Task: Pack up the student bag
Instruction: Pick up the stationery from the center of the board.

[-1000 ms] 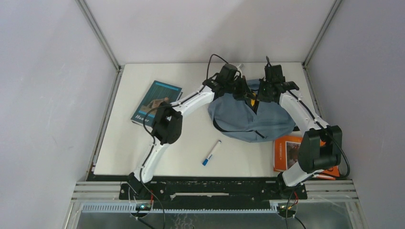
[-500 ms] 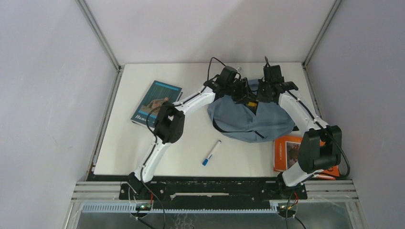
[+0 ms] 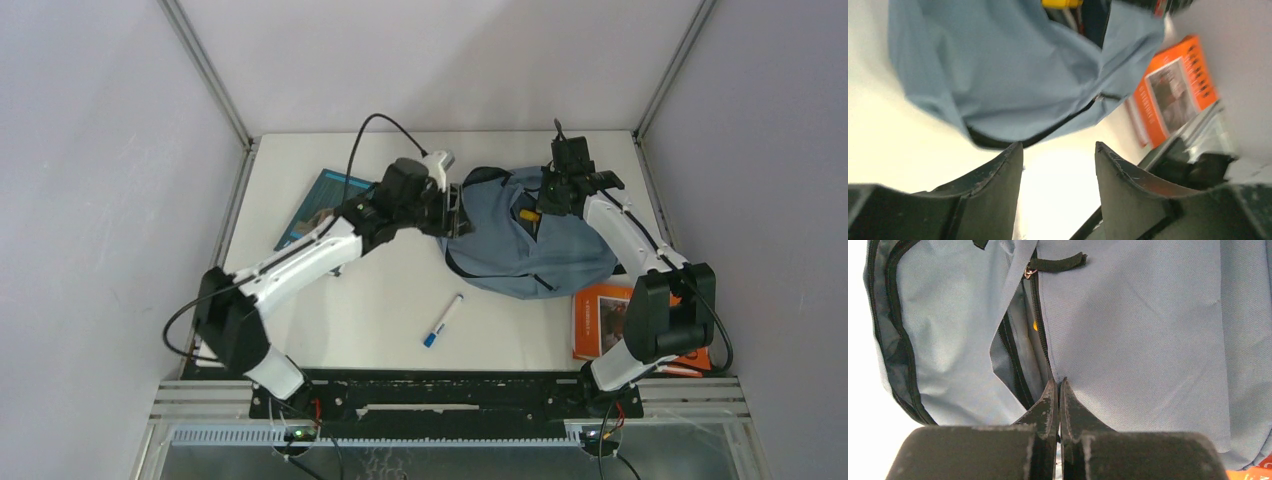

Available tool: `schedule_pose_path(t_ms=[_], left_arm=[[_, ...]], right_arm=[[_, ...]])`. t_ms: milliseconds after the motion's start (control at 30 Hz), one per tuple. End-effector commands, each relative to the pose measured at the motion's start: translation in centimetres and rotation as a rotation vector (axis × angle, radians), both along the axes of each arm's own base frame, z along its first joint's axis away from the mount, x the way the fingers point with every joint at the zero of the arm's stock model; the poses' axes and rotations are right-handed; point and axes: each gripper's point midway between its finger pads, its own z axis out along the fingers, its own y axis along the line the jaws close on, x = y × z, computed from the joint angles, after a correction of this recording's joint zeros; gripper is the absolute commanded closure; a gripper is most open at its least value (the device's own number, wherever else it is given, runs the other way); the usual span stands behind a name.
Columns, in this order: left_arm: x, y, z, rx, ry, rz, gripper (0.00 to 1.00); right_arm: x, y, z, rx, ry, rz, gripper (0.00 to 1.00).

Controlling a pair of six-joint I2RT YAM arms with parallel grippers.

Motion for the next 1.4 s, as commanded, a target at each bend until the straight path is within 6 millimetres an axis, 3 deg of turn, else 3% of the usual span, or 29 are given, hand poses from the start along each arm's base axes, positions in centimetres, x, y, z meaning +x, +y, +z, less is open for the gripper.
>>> schedule_pose_path(t_ms=[0,167,433,633,867,1100,1167,1267,1333,1367], left_arm=[[-3.6,3.6,-5.0,0.235,-0.131,-0.102,0.4],[-7.8,5.1,-10.1,0.387,-0.092,-0.2,0.4],[-10.6,4.0,-14.2,0.468,0.014,-0.25,0.38],[-11.3,4.3,-17.6,0.578,0.058,-0.222,0.39],[-11.1,4.8,-19.6,0.632,0.078,-0.203,0.44],[-11.3,5.8,-22.2,0.713,0.114,-0.213,0.58],[-11.3,6.1,-22.4,0.733,0.119,-0.212,0.69],[-10.8,6.5,-21.5,0.752,0.096,-0.19,0.86],[-10.3,6.9,-19.9,0.764,0.07,-0.174,0.98],[-10.1,7.0,-18.8,0.764,0.052,-0.166,1.0]], right_arm=[[1.0,0.7,2.6,0.028,-0.087,0.0,1.0],[1.3,1.3,2.2,0.047,-0.084,0.009,1.0],[1.3,2.0,2.2,0.067,-0.082,0.015,1.0],[0.8,2.0,1.2,0.061,-0.056,-0.007,1.0],[0.5,2.4,0.4,0.059,-0.04,-0.009,1.0],[0.7,2.0,0.7,0.045,-0.054,-0.024,1.0],[0.7,1.9,0.9,0.042,-0.059,-0.026,1.0],[0.7,1.6,1.0,0.039,-0.063,-0.032,1.0],[0.8,1.6,1.2,0.037,-0.07,-0.031,1.0],[0.8,1.5,1.3,0.037,-0.073,-0.03,1.0]])
